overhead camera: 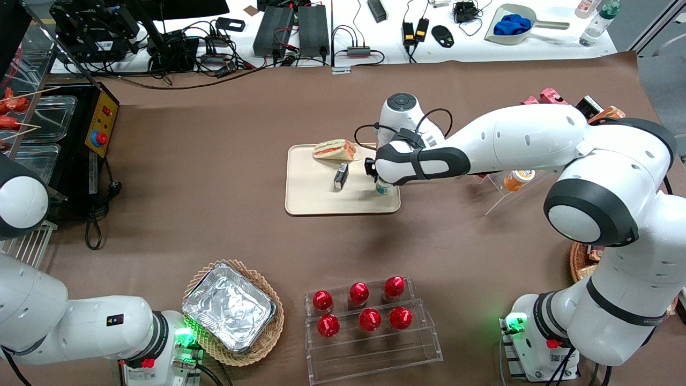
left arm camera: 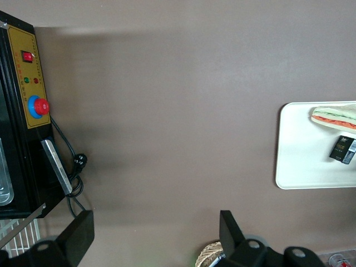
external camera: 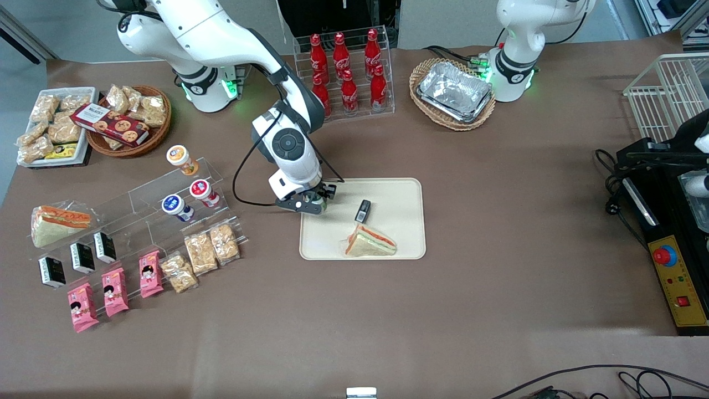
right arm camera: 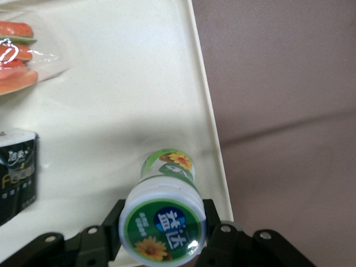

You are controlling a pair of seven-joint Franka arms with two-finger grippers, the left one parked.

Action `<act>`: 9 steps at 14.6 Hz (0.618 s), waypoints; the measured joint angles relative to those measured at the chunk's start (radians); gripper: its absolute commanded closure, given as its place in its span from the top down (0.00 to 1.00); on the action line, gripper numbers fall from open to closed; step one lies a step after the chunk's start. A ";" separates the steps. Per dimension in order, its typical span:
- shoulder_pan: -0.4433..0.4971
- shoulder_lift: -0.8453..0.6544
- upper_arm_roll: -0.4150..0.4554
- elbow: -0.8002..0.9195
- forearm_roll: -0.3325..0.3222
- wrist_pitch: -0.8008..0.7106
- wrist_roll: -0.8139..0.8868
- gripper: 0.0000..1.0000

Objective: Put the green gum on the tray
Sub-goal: 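Lower the green bottle onto the tray and open the right gripper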

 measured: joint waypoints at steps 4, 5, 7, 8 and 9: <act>0.000 0.000 -0.001 0.001 0.011 0.001 0.002 1.00; 0.000 0.000 -0.001 0.002 0.023 0.002 0.002 1.00; 0.000 0.000 -0.003 0.009 0.028 0.004 0.003 1.00; -0.001 -0.001 -0.005 0.015 0.028 0.004 0.003 1.00; -0.003 -0.007 -0.010 0.024 0.028 0.004 0.003 1.00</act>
